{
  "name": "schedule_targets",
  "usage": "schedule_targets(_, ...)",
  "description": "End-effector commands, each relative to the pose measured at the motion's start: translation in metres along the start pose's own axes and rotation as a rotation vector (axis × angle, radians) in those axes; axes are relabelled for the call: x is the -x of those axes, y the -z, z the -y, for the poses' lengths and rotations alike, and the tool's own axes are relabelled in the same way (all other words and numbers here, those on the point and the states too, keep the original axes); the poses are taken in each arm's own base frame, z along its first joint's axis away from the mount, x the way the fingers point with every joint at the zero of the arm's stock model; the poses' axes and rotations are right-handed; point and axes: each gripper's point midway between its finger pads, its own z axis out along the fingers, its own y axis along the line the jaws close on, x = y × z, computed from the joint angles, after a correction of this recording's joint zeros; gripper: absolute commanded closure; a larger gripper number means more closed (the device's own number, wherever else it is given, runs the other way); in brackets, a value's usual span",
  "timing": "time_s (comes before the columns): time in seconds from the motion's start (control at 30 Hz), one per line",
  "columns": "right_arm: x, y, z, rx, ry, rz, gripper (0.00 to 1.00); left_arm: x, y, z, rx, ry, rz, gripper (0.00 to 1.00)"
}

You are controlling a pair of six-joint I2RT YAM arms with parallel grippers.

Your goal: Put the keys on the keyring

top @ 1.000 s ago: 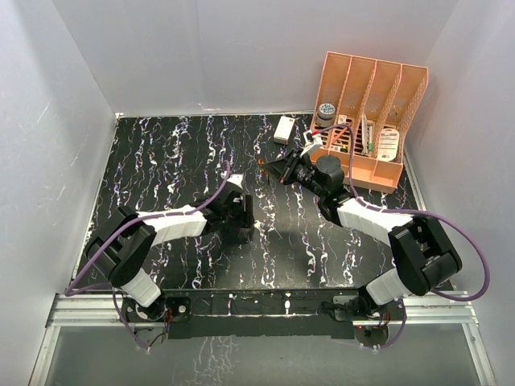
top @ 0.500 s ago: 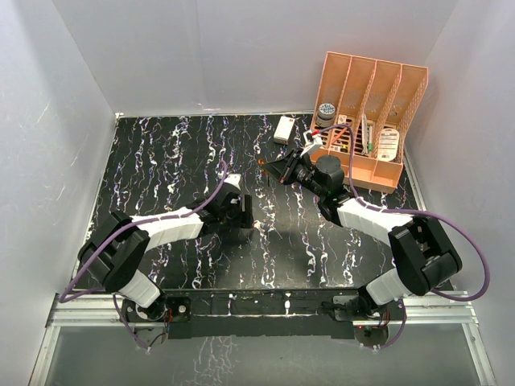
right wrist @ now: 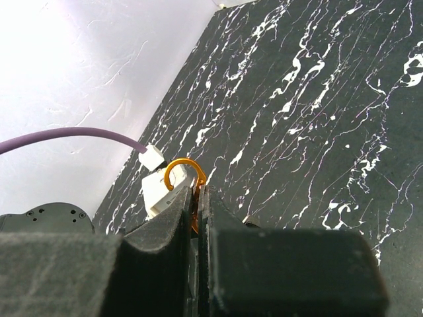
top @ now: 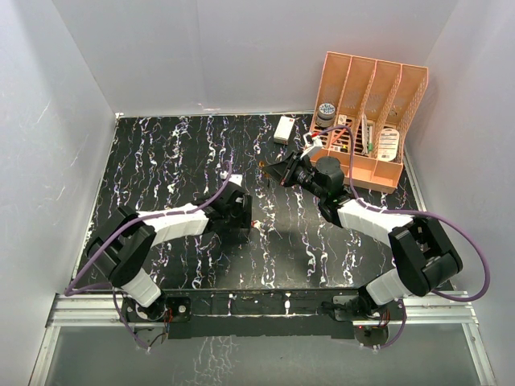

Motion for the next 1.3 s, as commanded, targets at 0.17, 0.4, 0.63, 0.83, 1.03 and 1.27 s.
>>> schedule_targets(0.17, 0.022, 0.004, -0.013, 0.031, 0.043, 0.065, 1.0, -0.003, -0.002, -0.032, 0.185, -0.023, -0.008, 0.34)
schedule_targets(0.4, 0.022, 0.004, -0.011, 0.026, 0.042, 0.065, 1.0, -0.007, -0.005, -0.046, 0.253, -0.06, -0.016, 0.34)
schedule_targets(0.63, 0.019, 0.004, -0.009, 0.019, 0.039, 0.06, 1.0, -0.016, -0.008, -0.054, 0.291, -0.089, -0.036, 0.34)
schedule_targets(0.83, 0.019, 0.003, -0.008, 0.018, 0.039, 0.061, 1.0, -0.02, -0.004, -0.068, 0.363, -0.114, -0.05, 0.34)
schedule_targets(1.03, 0.018, 0.004, -0.007, 0.017, 0.037, 0.059, 1.0, -0.012, 0.003, -0.071, 0.385, -0.119, -0.035, 0.33)
schedule_targets(1.27, 0.02, 0.005, -0.009, 0.019, 0.039, 0.063, 1.0, 0.023, 0.023, -0.016, 0.102, -0.079, 0.064, 0.33)
